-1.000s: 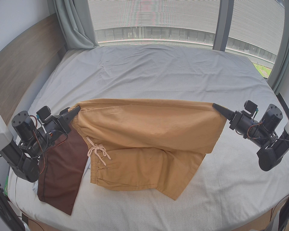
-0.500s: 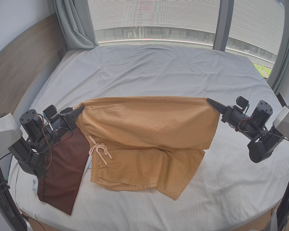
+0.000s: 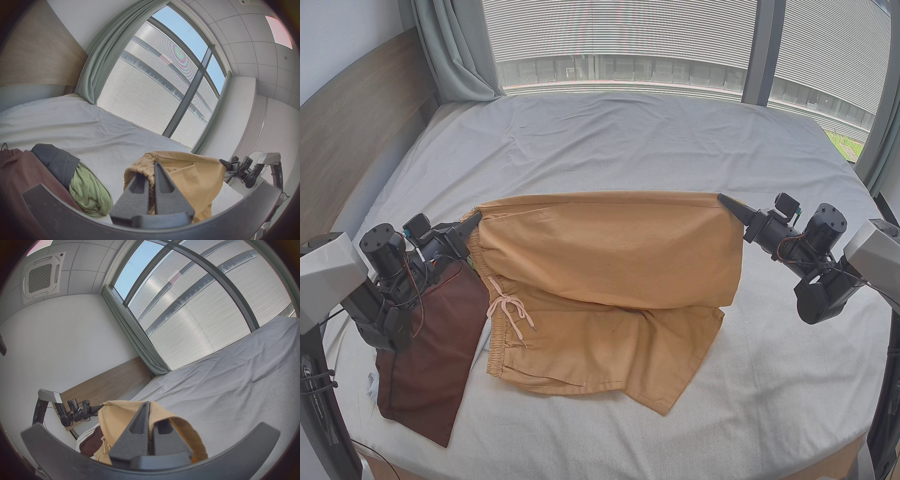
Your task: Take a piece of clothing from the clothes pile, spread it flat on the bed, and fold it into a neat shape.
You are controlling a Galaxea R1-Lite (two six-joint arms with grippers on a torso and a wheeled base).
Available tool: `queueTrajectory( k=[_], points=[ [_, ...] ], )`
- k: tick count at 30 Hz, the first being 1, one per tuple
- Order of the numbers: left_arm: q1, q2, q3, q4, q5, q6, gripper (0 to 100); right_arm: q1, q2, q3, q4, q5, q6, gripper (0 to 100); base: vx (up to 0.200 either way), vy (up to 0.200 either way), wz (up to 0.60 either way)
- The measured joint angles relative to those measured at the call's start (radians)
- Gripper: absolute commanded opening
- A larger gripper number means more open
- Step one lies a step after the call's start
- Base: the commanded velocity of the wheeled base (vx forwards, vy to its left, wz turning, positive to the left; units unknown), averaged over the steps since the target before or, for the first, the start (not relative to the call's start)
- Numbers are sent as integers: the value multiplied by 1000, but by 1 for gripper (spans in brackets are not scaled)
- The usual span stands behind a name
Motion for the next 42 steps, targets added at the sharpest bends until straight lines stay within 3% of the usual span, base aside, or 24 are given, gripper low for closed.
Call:
queueTrajectory(
  k=[13, 42],
  points=[
    [-22, 139, -218, 0, 105, -100, 0, -13, 166, -233, 1, -9, 28, 0, 0, 0, 0],
    [-46, 390, -550, 1, 160, -167, 0, -67, 413, -721, 214, -10, 59, 0, 0, 0, 0]
  ],
)
